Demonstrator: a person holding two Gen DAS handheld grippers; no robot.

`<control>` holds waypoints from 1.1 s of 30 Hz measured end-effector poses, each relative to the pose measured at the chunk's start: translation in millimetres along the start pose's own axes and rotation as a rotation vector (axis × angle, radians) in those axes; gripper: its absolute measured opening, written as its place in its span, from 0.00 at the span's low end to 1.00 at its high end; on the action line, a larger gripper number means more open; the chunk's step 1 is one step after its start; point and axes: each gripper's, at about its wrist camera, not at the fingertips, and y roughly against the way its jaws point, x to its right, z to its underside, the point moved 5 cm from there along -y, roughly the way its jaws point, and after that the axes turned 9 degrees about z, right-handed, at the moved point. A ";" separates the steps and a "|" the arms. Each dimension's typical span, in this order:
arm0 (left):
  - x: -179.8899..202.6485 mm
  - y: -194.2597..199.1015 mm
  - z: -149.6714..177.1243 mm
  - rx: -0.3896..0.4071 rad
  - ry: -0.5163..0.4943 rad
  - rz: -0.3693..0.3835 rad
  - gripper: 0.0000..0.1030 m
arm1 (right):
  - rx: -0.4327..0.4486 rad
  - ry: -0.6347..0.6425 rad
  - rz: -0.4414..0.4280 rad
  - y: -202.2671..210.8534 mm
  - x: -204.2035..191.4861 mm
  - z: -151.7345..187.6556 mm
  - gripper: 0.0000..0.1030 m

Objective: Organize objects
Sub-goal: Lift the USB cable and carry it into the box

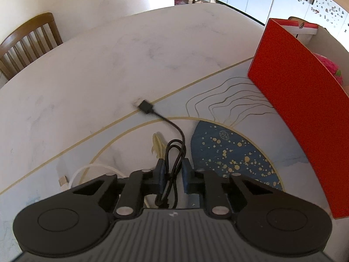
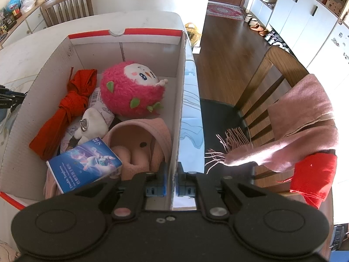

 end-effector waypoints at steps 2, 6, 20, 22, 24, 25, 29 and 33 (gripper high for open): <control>3.1 1.3 0.3 0.014 0.024 -0.010 0.12 | 0.002 -0.001 0.000 -0.2 -0.1 0.2 0.06; 12.1 10.4 -0.5 0.069 0.073 -0.019 0.11 | 0.006 -0.002 -0.004 -0.5 -0.2 0.2 0.06; 63.1 72.1 -3.7 0.255 0.169 0.094 0.10 | 0.026 0.008 -0.010 0.0 1.4 0.8 0.03; 68.5 80.0 -3.7 0.276 0.179 0.100 0.10 | 0.028 0.008 -0.013 0.1 2.0 1.1 0.03; 74.2 87.3 -4.1 0.293 0.185 0.118 0.10 | 0.029 0.010 -0.016 -0.1 2.1 1.3 0.03; 78.8 91.5 -5.0 0.300 0.179 0.118 0.10 | 0.031 0.012 -0.016 0.0 2.2 1.4 0.03; 98.7 110.6 -10.0 0.340 0.159 0.155 0.10 | 0.033 0.018 -0.014 -0.2 1.7 1.3 0.03; 123.1 126.3 -20.4 0.376 0.132 0.202 0.10 | 0.038 0.022 -0.014 -0.3 0.8 1.4 0.04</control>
